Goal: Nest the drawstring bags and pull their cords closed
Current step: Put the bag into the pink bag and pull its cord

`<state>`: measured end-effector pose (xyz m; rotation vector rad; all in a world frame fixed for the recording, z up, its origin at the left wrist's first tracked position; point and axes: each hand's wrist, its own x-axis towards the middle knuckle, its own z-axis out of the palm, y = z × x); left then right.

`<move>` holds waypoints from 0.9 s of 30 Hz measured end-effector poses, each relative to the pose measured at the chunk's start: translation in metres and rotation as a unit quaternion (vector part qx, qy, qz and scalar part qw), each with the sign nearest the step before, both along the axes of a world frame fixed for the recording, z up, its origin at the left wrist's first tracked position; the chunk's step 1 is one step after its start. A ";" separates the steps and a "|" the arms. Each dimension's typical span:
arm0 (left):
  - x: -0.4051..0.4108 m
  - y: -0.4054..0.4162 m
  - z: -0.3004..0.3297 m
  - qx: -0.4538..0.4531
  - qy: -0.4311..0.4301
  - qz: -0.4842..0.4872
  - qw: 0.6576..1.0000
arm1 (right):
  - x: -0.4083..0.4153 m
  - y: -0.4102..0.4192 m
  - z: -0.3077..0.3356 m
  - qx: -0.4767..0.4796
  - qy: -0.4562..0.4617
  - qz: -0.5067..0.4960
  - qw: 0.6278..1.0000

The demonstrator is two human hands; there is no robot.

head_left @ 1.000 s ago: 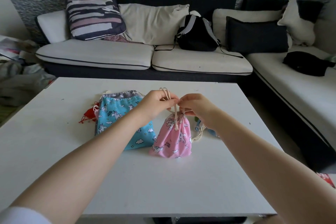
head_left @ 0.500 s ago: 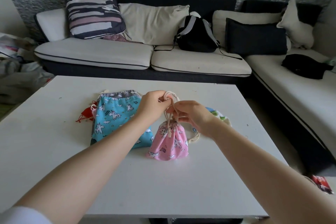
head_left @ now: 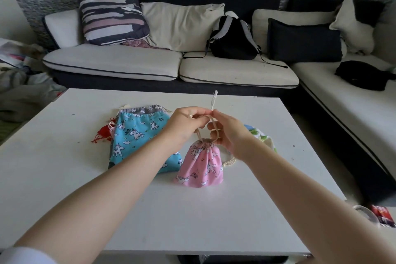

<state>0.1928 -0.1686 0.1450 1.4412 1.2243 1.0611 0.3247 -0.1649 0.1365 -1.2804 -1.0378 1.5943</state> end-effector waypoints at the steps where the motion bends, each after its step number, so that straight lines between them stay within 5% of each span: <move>1: 0.000 -0.001 0.000 -0.004 -0.004 -0.019 1.000 | 0.001 0.000 0.001 -0.003 0.040 0.001 0.999; 5: 0.001 -0.004 0.002 -0.030 -0.031 -0.080 0.996 | 0.001 0.003 0.006 0.038 0.054 -0.028 0.997; 8: 0.002 -0.001 0.002 -0.014 -0.056 -0.040 0.998 | 0.005 0.008 0.010 0.009 0.119 -0.090 0.989; 10: -0.002 0.005 0.003 -0.059 -0.251 -0.013 0.966 | 0.011 0.011 0.011 -0.027 0.255 -0.117 0.960; 12: -0.009 0.011 0.005 -0.100 -0.454 -0.004 0.885 | 0.017 0.013 0.007 -0.047 0.357 -0.141 0.922; 14: -0.016 0.015 0.006 -0.147 -0.472 0.017 0.869 | 0.028 0.013 0.000 -0.054 0.364 -0.191 0.910; 18: -0.023 0.014 -0.005 -0.083 -0.151 0.068 0.983 | 0.051 0.016 -0.018 -0.066 0.238 -0.251 0.936; 20: -0.020 0.009 -0.009 -0.016 0.018 0.009 1.000 | 0.046 0.015 -0.020 -0.034 0.141 -0.219 0.965; 23: -0.014 0.008 -0.010 0.038 0.189 -0.040 0.980 | 0.035 0.014 -0.012 0.008 0.037 -0.156 0.987; 27: -0.024 0.007 -0.017 0.176 0.413 -0.051 0.892 | 0.042 0.014 -0.007 0.026 -0.033 -0.186 0.982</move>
